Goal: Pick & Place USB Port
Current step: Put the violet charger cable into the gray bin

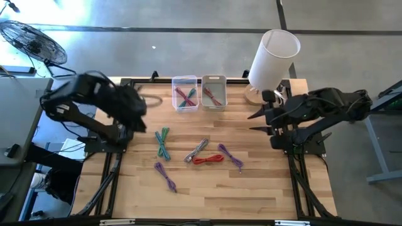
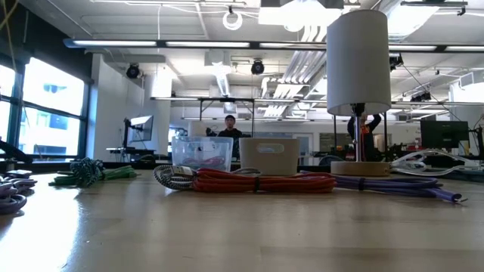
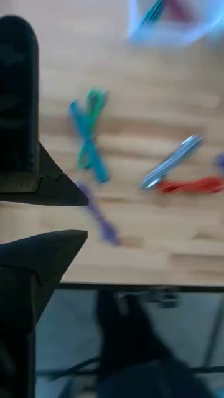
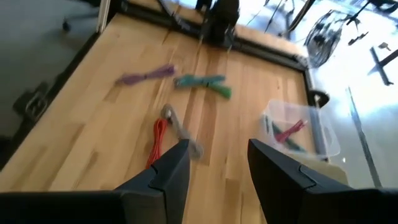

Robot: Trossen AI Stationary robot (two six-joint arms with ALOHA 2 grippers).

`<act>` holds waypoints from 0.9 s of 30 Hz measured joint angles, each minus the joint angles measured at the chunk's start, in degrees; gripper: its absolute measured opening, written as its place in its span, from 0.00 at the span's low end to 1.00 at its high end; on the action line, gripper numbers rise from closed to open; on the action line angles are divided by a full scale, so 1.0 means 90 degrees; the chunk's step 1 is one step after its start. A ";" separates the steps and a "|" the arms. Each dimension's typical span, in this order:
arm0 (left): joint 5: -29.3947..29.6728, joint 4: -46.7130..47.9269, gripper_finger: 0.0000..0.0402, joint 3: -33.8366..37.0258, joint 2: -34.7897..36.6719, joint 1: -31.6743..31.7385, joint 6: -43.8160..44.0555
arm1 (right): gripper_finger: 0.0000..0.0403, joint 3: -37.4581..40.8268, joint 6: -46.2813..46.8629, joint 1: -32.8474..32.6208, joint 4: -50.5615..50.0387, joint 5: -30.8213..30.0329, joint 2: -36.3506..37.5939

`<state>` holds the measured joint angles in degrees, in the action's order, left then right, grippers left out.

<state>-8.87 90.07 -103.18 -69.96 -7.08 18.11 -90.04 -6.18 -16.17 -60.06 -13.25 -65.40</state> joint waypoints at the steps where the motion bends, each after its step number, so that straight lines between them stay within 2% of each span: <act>1: -0.0101 0.0002 0.18 0.0172 0.0003 -0.0140 0.0026 | 0.38 0.0000 0.0053 -0.0029 -0.0148 0.0009 -0.0024; 4: -0.0320 -0.0001 0.18 0.0598 0.0005 -0.0532 0.0189 | 0.38 0.0000 0.0493 -0.0085 -0.0708 0.0016 -0.0179; 8: -0.0259 -0.0005 0.18 0.0888 0.0008 -0.0975 0.0530 | 0.38 0.0000 0.1393 -0.0170 -0.1450 -0.0027 -0.0547; 17: 0.1042 -0.0008 0.18 0.0948 0.0010 -0.1628 0.0855 | 0.34 0.0000 0.2935 -0.0264 -0.1967 0.0142 -0.1652; 20: 0.1249 -0.0008 0.18 0.0948 0.0013 -0.1821 0.0883 | 0.32 0.0000 0.3454 -0.0261 -0.2028 0.0455 -0.1970; 24: 0.1040 -0.0008 0.18 0.0948 0.0015 -0.2044 0.0931 | 0.33 0.0000 0.3909 -0.0281 -0.2207 0.1073 -0.2363; 27: 0.1008 -0.0008 0.18 0.0948 0.0015 -0.2182 0.0895 | 0.37 0.0000 0.4134 -0.0364 -0.2244 0.1279 -0.2657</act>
<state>0.20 90.00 -94.65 -69.82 -26.71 26.16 -90.04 31.03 -19.45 -80.26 -1.75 -89.31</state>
